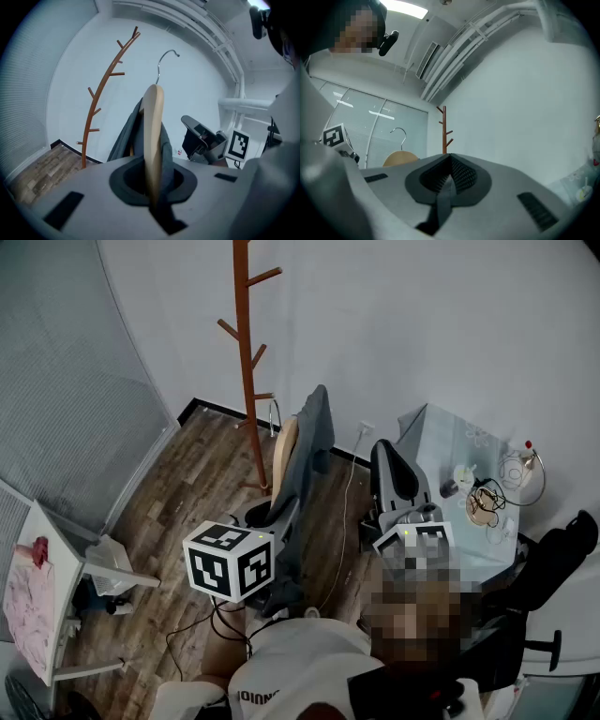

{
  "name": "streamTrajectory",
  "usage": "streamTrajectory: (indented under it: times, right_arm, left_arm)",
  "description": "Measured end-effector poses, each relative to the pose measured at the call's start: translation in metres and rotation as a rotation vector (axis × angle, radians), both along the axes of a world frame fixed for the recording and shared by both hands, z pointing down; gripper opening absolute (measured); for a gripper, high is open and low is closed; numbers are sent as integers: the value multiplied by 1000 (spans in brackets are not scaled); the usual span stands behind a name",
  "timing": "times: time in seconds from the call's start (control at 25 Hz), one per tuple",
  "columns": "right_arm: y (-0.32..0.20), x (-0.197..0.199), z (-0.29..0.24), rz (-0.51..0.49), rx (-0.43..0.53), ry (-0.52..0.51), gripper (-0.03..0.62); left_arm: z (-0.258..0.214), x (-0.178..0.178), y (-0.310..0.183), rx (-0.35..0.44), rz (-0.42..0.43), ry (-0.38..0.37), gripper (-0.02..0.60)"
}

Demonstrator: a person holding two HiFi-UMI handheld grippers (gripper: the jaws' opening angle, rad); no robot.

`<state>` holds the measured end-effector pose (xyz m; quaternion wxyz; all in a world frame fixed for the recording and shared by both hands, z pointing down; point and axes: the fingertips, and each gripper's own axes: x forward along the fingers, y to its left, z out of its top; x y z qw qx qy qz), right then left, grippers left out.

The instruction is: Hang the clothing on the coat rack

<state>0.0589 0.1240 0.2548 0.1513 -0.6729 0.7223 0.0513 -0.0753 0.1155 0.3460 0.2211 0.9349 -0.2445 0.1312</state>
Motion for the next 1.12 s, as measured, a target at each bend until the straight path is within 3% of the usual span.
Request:
streamTrajectory:
  times: [0.72,1.12]
  right_arm:
    - [-14,-10,3,4,-6,-16,20]
    - [-24,-33,9,41,-17,-5,20]
  left_arm:
    - [3,-6,-9,4,12,1,25]
    - [-9,-13,-20,39,84,13,25]
